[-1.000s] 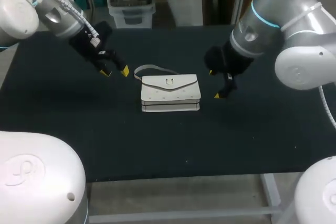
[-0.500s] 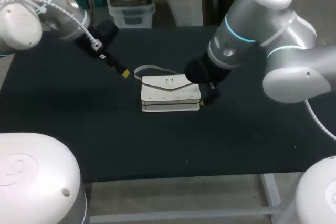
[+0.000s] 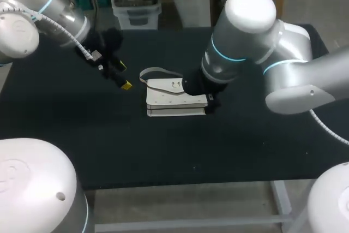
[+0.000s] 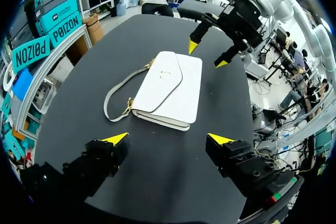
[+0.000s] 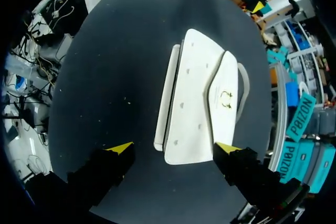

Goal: Pick up the bag, open it, inspect its contents, close it, and place it on the opposite side

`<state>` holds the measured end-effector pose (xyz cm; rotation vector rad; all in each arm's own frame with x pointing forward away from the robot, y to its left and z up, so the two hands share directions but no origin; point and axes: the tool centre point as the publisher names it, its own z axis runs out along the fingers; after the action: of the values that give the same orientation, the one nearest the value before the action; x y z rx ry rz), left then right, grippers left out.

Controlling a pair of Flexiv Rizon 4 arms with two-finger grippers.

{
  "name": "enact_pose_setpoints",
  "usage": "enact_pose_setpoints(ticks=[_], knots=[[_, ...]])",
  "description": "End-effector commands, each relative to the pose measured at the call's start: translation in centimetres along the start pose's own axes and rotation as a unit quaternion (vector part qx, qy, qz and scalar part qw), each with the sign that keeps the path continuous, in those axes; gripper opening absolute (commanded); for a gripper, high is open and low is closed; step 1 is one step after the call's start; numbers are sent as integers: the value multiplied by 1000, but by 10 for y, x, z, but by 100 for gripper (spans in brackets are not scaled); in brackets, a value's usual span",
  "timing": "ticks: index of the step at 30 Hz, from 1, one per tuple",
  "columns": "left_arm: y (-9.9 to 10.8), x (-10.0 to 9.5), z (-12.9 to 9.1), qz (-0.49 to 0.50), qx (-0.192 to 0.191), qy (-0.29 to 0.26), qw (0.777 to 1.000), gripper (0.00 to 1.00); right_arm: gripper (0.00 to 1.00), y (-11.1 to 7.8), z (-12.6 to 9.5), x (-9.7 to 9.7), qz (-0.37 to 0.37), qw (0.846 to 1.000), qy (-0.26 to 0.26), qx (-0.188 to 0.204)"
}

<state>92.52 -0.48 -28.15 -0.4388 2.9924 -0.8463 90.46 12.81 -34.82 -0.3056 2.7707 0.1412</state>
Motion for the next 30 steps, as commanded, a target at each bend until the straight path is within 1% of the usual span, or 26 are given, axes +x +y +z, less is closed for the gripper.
enact_pose_setpoints(ticks=[1, 8, 9, 11, 12, 13, 14, 15, 17, 18, 21, 26, 28, 29, 30], knots=[[-6, -11, -5, -1, -12, 18, 1000, 100, 100, 1, 10, 3, 0, 1000, -12, 8], [-6, -11, -5, -1, -12, 18, 1000, 100, 100, 3, 17, 0, 0, 999, -27, 24], [-7, -9, -1, 32, -19, 25, 999, 100, 100, 4, 19, 0, -1, 999, -30, 28], [-7, -8, 5, 57, -18, 12, 998, 100, 100, 5, 21, -1, -1, 999, -36, 36], [-7, -5, 9, 104, -23, 9, 994, 100, 100, 5, 22, -2, -2, 999, -40, 36], [-6, -4, 11, 103, -24, 8, 994, 100, 100, 5, 23, -2, -2, 999, -41, 36], [-7, -5, 14, 124, -32, 13, 992, 100, 100, 5, 24, -3, -2, 998, -43, 39], [-6, -3, 16, 145, -31, 12, 989, 100, 100, 5, 25, -4, -2, 998, -45, 38], [-6, -4, 20, 151, -40, 11, 988, 100, 100, 5, 25, -6, -1, 998, -53, 38], [-5, -3, 22, 176, -37, 14, 984, 100, 100, 5, 25, -8, -1, 998, -56, 39], [-4, -1, 25, 206, -32, 19, 978, 100, 100, 5, 25, -11, -3, 997, -63, 45], [-3, -1, 29, 228, -35, 23, 973, 100, 100, 4, 27, -17, -2, 996, -71, 53], [-3, -1, 30, 241, -30, 26, 970, 100, 100, 4, 29, -19, -1, 996, -74, 54], [-3, -1, 31, 240, -32, 25, 970, 100, 98, 4, 31, -20, 0, 996, -76, 55], [-3, -1, 32, 248, -33, 27, 968, 100, 90, 4, 32, -21, 0, 996, -77, 55]])
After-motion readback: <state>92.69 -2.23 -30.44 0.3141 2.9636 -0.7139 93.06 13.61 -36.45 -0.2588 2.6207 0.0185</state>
